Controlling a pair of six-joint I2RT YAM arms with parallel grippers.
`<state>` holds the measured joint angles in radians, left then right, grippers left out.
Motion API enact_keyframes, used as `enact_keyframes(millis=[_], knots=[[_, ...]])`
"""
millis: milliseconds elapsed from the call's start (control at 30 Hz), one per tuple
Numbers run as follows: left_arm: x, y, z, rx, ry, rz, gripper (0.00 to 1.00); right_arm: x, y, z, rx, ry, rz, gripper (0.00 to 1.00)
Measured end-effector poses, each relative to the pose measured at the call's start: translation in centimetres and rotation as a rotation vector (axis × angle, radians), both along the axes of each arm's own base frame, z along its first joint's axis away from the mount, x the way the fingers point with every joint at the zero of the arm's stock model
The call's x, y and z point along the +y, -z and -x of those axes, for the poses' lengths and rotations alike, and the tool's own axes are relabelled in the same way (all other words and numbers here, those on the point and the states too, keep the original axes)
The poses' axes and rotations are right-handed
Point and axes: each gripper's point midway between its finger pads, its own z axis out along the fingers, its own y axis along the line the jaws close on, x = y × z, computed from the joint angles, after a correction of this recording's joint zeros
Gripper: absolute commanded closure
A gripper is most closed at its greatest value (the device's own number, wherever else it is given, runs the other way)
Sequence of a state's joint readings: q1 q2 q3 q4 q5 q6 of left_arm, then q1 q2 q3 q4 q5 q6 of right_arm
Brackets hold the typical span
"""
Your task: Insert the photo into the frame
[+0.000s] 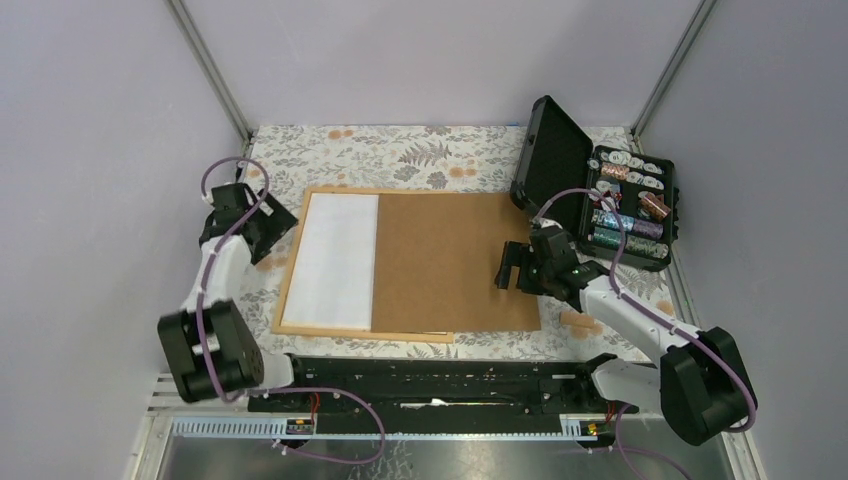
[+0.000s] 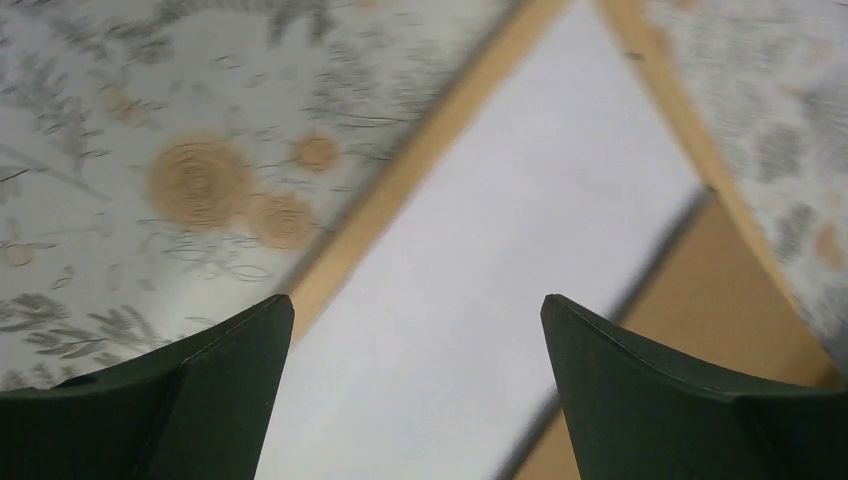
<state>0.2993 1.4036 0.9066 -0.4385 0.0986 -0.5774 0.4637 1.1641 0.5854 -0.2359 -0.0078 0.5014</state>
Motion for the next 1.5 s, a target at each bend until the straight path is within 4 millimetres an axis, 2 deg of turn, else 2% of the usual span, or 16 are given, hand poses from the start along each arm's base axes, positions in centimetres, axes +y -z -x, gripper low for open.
enact_keyframes(millis=[67,133,167,233,333,433,533,567,800,867,967,1100,1267,1367,1500], knots=[[-1.6,-3.0,-0.4,-0.096,0.058,-0.023,0.01,-0.9,0.0,-0.3,0.000,0.033,0.010,0.00],[-5.7,-5.3,-1.1,-0.194,0.186,0.011,0.01,-1.7,0.2,-0.5,0.010,0.063,0.019,0.00],[-7.7,-5.4,-1.2,-0.213,0.248,0.039,0.01,-2.0,0.2,-0.6,0.012,0.074,0.019,0.00],[-12.4,-4.4,-0.5,-0.213,0.377,0.107,0.01,-2.7,0.2,-0.9,0.013,0.103,0.019,0.00],[-18.3,-0.6,2.9,-0.111,0.533,0.200,0.01,-4.2,0.6,-1.4,0.019,0.162,0.012,0.00],[-21.2,1.7,6.0,-0.024,0.607,0.246,0.04,-5.2,1.3,-1.5,0.035,0.203,-0.023,0.00],[-22.1,2.4,6.8,-0.006,0.618,0.263,0.04,-5.5,2.2,-1.4,0.044,0.229,-0.079,0.02],[-22.2,2.5,6.8,-0.011,0.615,0.266,0.04,-5.4,2.5,-1.4,0.046,0.234,-0.102,0.06],[-23.2,3.5,6.4,-0.037,0.612,0.333,0.05,-3.7,2.2,-2.7,-0.016,0.205,-0.268,0.21],[-23.8,4.4,6.4,-0.022,0.607,0.373,0.06,-3.1,2.2,-2.9,-0.021,0.188,-0.309,0.29],[-24.5,4.3,6.1,-0.044,0.595,0.438,0.09,-2.5,2.4,-3.1,-0.028,0.162,-0.351,0.42],[-24.3,4.2,5.8,-0.072,0.550,0.479,0.11,-3.0,2.8,-3.4,-0.038,0.173,-0.358,0.52],[-23.4,3.6,5.7,-0.093,0.514,0.443,0.19,-2.6,2.9,-2.6,-0.030,0.160,-0.383,0.67],[-22.4,3.1,5.7,-0.101,0.485,0.419,0.28,-2.1,2.2,-2.0,-0.032,0.150,-0.424,0.73],[-20.5,2.0,5.3,-0.132,0.430,0.404,0.35,-1.0,0.4,-2.0,-0.046,0.142,-0.519,0.75]])
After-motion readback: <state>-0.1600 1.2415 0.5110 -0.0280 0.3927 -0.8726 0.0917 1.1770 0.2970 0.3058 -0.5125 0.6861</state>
